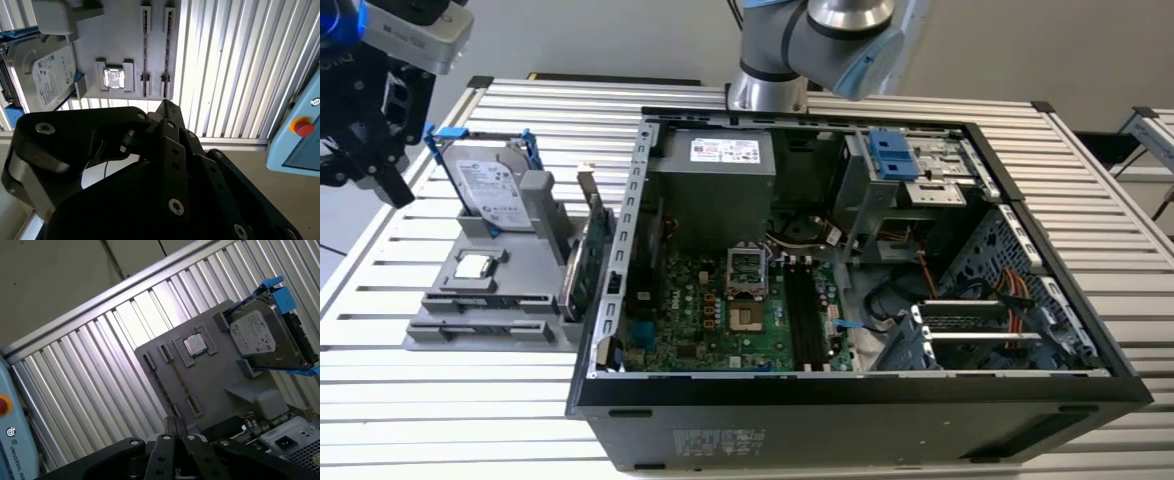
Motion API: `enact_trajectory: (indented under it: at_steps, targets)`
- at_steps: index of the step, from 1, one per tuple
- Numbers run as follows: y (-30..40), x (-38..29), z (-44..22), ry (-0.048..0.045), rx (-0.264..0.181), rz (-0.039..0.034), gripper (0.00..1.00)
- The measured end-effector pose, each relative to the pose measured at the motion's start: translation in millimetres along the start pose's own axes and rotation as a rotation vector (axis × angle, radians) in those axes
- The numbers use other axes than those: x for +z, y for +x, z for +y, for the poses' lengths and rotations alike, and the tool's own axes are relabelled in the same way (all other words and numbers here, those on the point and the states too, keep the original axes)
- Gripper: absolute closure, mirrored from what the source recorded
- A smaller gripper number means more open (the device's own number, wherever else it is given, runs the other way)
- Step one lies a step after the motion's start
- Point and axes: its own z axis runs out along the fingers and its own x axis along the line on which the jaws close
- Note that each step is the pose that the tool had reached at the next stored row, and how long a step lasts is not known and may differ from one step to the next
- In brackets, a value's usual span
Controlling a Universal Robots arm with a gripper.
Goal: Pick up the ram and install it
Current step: 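Pick up the ram and move it above insertion slot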
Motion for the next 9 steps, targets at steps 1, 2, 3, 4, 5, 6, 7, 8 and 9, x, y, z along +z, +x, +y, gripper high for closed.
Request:
enact_trajectory:
  at_steps: [1, 2, 3, 4, 5, 6, 7, 8, 9]
  targets:
    - [0.0, 0.0, 0.0, 0.0001, -0.007, 0.0003, 1.00]
    - [-0.1, 0.0, 0.0, 0.0001, -0.013, 0.0007, 1.00]
    - [-0.1, 0.0, 0.1, 0.0001, -0.020, 0.0010, 1.00]
    - [-0.1, 0.0, 0.1, 0.0002, -0.027, 0.0012, 1.00]
    - [-0.1, 0.0, 0.1, 0.0003, -0.034, 0.0016, 1.00]
    - [-0.2, 0.0, 0.1, 0.0003, -0.040, 0.0019, 1.00]
    - [-0.2, 0.0, 0.1, 0.0003, -0.046, 0.0022, 1.00]
    - [-0.2, 0.0, 0.1, 0.0004, -0.053, 0.0026, 1.00]
    - [-0.2, 0.0, 0.1, 0.0005, -0.060, 0.0028, 1.00]
